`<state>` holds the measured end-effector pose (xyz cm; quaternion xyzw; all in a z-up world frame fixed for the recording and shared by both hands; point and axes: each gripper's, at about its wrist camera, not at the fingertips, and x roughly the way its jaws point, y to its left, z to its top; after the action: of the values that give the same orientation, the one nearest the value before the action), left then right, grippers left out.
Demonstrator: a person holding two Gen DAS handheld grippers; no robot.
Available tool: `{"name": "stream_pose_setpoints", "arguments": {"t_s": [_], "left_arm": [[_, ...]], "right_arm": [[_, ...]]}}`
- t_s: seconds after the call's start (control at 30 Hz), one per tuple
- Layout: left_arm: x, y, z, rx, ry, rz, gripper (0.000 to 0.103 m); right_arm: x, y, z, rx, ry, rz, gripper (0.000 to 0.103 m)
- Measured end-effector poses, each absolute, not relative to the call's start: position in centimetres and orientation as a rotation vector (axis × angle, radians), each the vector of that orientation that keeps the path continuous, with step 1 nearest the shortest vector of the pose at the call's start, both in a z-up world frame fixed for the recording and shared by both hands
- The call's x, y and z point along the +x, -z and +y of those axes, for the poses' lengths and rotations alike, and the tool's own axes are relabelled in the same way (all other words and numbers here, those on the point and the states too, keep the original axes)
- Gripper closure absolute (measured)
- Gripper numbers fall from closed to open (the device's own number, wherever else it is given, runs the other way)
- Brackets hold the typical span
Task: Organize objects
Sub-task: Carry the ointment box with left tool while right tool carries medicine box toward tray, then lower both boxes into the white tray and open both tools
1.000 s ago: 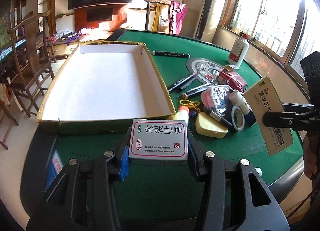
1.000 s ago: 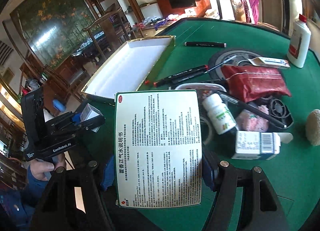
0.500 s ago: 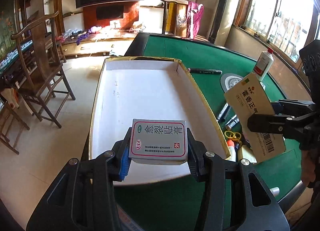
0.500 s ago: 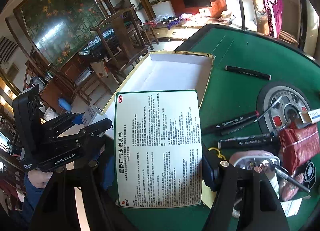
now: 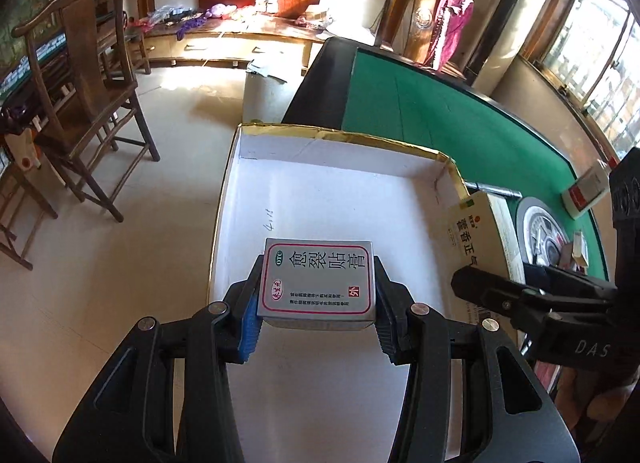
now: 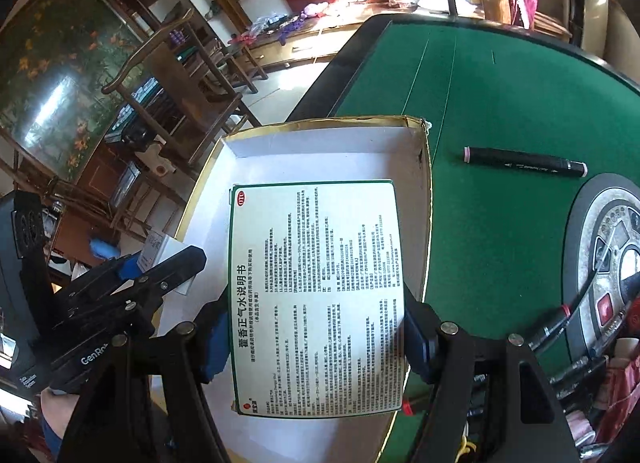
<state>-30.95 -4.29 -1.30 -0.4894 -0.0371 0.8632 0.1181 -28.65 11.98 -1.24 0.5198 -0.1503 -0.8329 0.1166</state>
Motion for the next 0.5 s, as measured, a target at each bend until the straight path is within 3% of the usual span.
{"name": "stream_pose_setpoints", "arguments": {"t_s": [0.5], "left_arm": [[-37.5, 3.9, -3.2, -1.46, -2.59, -0.124, 0.057]], "right_arm": [[-35.3, 4.8, 12.8, 1.508, 2.521, -0.658, 0.032]]}}
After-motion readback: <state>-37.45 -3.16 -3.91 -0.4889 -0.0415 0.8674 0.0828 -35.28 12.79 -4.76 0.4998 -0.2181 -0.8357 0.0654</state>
